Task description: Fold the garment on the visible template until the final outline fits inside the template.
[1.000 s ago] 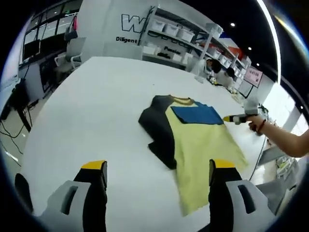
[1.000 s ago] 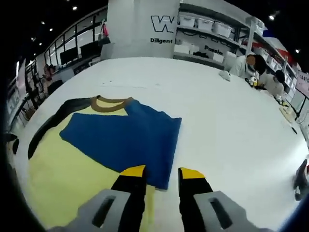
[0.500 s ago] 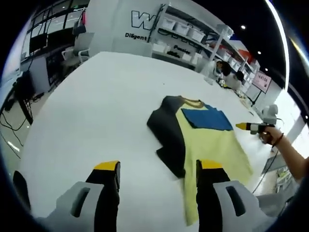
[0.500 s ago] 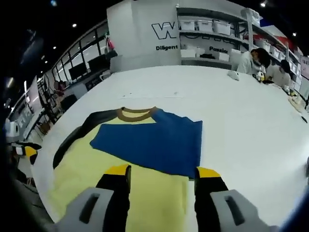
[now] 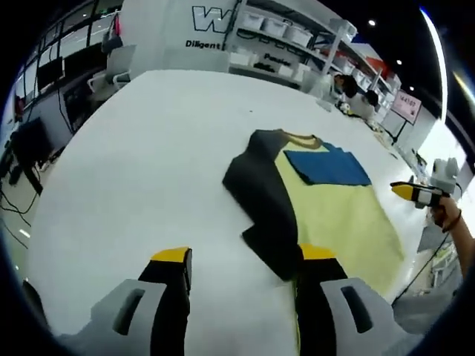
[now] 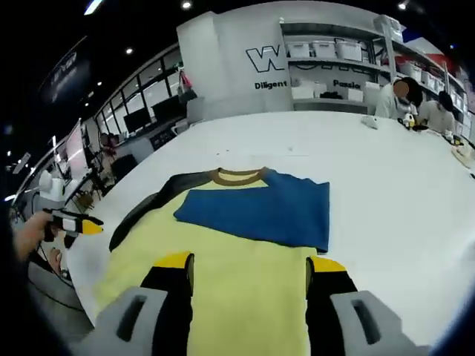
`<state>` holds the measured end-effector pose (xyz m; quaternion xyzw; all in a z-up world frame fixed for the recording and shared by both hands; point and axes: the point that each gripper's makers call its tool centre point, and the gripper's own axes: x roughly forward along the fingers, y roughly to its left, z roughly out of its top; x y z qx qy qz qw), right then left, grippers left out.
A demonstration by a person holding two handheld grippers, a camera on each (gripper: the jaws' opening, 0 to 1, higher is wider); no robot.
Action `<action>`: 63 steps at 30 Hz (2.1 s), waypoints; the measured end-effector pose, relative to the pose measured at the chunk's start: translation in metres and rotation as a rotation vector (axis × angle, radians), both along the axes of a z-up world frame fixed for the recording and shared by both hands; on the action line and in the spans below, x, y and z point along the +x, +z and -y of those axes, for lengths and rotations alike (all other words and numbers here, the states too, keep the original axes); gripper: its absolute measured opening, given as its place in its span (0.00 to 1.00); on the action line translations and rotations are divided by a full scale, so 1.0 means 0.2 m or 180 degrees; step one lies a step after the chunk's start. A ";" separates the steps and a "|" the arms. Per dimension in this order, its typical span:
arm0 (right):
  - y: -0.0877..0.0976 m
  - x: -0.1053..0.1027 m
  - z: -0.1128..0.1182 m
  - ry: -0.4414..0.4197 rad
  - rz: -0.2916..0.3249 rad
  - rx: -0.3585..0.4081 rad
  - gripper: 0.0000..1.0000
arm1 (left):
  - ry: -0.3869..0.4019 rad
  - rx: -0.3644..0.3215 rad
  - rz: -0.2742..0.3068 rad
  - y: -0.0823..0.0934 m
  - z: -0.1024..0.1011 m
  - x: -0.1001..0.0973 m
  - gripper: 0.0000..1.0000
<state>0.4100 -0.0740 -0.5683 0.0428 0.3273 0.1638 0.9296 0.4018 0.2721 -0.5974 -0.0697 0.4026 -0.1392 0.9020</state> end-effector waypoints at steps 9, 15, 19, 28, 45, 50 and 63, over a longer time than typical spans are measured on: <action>-0.04 -0.10 -0.03 0.0103 -0.0031 -0.0087 0.57 | -0.0180 0.0267 0.0024 -0.09 0.06 0.06 0.39; -0.04 -0.14 -0.05 0.0181 -0.0023 -0.0235 0.57 | -0.0114 0.0285 0.0056 -0.11 0.08 0.09 0.38; -0.02 -0.14 -0.04 0.0164 -0.0020 -0.0193 0.56 | -0.0159 0.0367 0.0035 -0.15 0.09 0.09 0.34; 0.01 -0.15 -0.01 0.0078 0.0036 -0.0214 0.55 | -0.0169 0.0388 -0.0069 -0.20 0.10 0.08 0.19; 0.00 -0.19 0.06 -0.0062 -0.0014 -0.0237 0.50 | -0.0152 0.0321 0.0056 -0.15 0.10 0.08 0.02; 0.01 -0.19 0.04 -0.0031 0.0010 -0.0235 0.50 | -0.0079 0.0330 0.0127 -0.08 0.04 0.05 0.02; 0.04 -0.22 0.00 0.0027 0.0028 -0.0223 0.51 | 0.0314 0.0360 0.0146 0.09 -0.19 -0.05 0.02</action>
